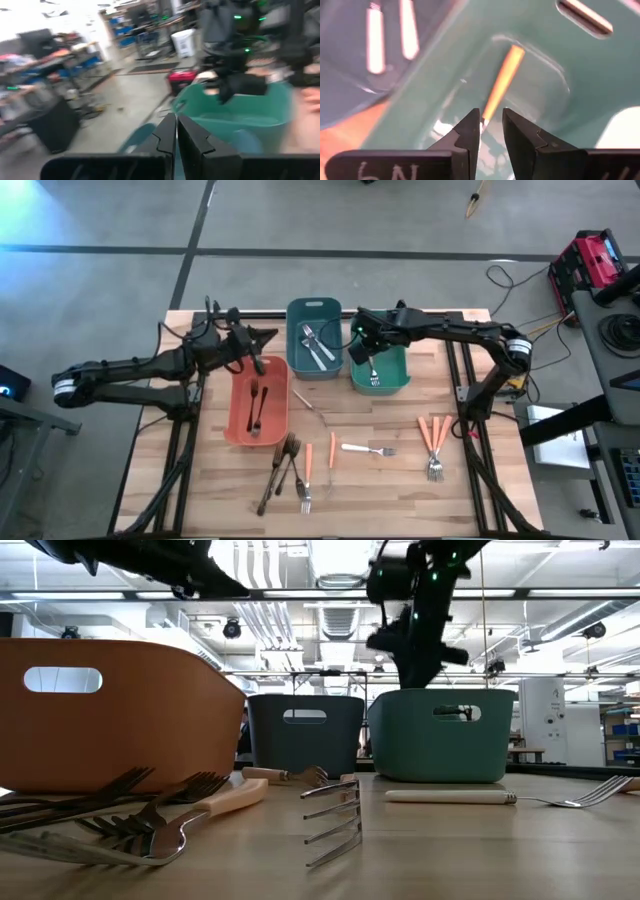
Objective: Sort silverware by color (type)
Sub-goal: Put the white fork into the blue bin
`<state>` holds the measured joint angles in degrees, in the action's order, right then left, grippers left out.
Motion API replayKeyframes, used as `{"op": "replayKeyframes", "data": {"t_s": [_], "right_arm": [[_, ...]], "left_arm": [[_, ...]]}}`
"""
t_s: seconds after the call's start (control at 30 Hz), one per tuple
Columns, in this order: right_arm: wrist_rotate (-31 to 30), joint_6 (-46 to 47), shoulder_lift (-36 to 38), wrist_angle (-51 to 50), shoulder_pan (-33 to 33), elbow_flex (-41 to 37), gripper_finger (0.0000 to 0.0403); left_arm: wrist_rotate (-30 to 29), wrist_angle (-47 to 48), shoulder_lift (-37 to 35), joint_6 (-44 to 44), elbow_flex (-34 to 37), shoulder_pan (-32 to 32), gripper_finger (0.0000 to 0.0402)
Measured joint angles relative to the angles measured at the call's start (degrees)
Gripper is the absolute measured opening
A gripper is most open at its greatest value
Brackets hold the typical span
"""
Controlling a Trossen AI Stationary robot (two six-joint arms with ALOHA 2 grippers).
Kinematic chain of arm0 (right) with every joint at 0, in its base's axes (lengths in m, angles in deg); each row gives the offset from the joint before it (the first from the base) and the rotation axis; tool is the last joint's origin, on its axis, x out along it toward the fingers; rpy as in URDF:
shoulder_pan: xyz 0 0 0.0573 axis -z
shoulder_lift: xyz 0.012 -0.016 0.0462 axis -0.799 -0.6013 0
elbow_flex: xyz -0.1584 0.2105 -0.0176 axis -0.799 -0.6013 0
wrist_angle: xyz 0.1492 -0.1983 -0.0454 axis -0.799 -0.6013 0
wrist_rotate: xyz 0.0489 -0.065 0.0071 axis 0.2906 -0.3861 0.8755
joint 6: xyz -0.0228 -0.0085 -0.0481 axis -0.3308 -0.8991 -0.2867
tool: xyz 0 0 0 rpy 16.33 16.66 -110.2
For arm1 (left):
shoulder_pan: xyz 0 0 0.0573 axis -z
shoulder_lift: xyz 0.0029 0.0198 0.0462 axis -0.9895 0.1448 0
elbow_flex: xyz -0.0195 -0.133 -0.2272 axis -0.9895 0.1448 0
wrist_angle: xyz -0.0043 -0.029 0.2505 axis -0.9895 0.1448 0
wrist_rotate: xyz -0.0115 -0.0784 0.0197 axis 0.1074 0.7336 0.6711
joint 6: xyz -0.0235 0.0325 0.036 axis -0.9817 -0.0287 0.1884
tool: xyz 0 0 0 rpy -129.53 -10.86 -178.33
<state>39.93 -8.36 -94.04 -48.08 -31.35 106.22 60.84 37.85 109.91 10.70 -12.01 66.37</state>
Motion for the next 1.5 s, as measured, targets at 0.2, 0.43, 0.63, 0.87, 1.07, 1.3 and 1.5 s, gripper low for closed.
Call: {"op": "replayKeyframes", "data": {"t_s": [0.2, 0.43, 0.63, 0.87, 1.07, 1.3, 1.5], "right_arm": [[0.0, -4.9, 1.4, 2.9, -3.6, 2.9, 0.0073], [0.0, -11.1, 1.2, 9.3, -10.2, 5.2, 0.0072], [0.1, -12.0, 0.7, 11.7, -16.8, 5.2, 0.0075], [0.1, -13.4, -2.4, 14.4, -23.3, 5.2, 0.0075], [0.1, -13.5, -5.6, 19.7, -25.4, 5.1, 0.0075], [0.4, -12.4, -8.7, 20.9, -25.8, 5.1, 0.0075], [0.6, -12.5, -11.6, 20.9, -26.4, 5.1, 0.0075]], "left_arm": [[2.0, 0.6, -0.2, -7.3, 0.0, 4.5, 0.0], [1.8, 2.0, -0.3, -9.7, 0.0, 12.2, 0.0], [1.5, 1.9, -0.3, -10.4, 0.0, 16.7, 0.0], [1.5, 0.8, 1.0, -14.6, 0.1, 19.7, 0.0], [1.5, 0.2, 3.6, -19.1, 0.1, 23.1, 0.0], [1.5, -3.9, 7.0, -19.5, 0.1, 26.1, 0.0], [1.5, -3.7, 7.2, -18.5, 0.1, 27.0, 0.0]]}}
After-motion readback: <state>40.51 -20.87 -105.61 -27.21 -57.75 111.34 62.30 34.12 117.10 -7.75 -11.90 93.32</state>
